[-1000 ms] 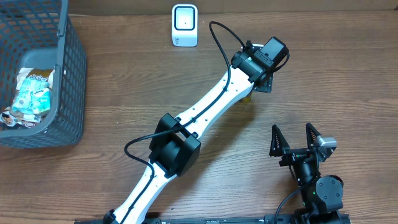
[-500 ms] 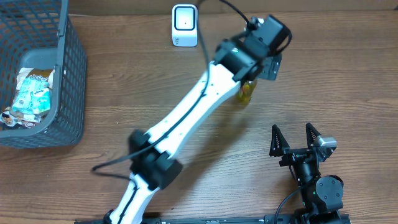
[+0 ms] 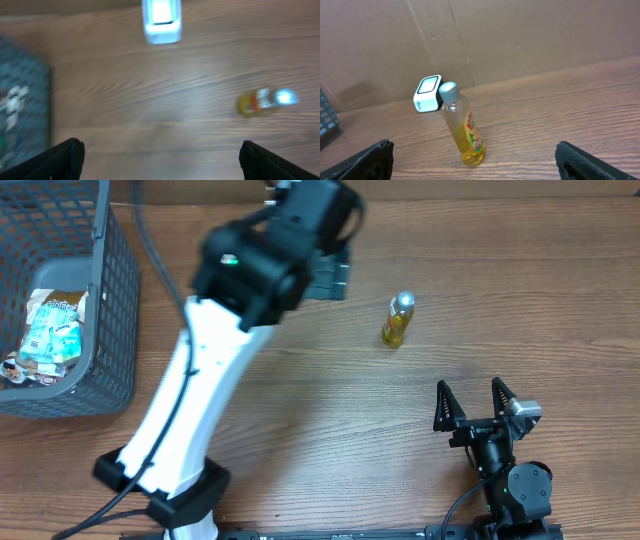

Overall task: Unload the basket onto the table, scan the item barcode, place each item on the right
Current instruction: 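Move the left gripper back over the grey basket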

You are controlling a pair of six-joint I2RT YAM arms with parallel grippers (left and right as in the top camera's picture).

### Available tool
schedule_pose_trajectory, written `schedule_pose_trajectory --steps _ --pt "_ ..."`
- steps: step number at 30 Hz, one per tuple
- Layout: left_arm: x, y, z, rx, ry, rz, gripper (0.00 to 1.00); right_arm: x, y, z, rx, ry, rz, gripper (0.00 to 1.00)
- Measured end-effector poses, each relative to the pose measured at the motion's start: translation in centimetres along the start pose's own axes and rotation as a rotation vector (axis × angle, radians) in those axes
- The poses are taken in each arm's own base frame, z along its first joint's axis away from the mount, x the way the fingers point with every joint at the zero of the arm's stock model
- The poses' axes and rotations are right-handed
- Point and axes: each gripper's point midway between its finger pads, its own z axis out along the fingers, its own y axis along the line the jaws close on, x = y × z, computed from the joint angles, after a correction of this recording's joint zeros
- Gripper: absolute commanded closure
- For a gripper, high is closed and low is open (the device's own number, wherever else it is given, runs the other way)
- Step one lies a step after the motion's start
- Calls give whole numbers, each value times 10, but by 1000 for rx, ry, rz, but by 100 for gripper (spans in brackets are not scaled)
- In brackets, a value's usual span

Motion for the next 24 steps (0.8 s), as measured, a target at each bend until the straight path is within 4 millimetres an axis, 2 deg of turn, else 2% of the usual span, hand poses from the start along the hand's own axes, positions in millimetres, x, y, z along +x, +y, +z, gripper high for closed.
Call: schedule_pose_trajectory --steps 5,7,17,24 --pt "8 58 -13 -88 40 -75 0 0 0 0 0 0 0 0" --pt "6 72 -14 -96 40 -105 0 0 0 0 -1 1 0 0" --pt "4 116 -6 -117 70 -184 0 0 0 0 0 0 0 0" --pt "4 164 -3 -190 77 -286 0 0 0 0 0 0 0 0"
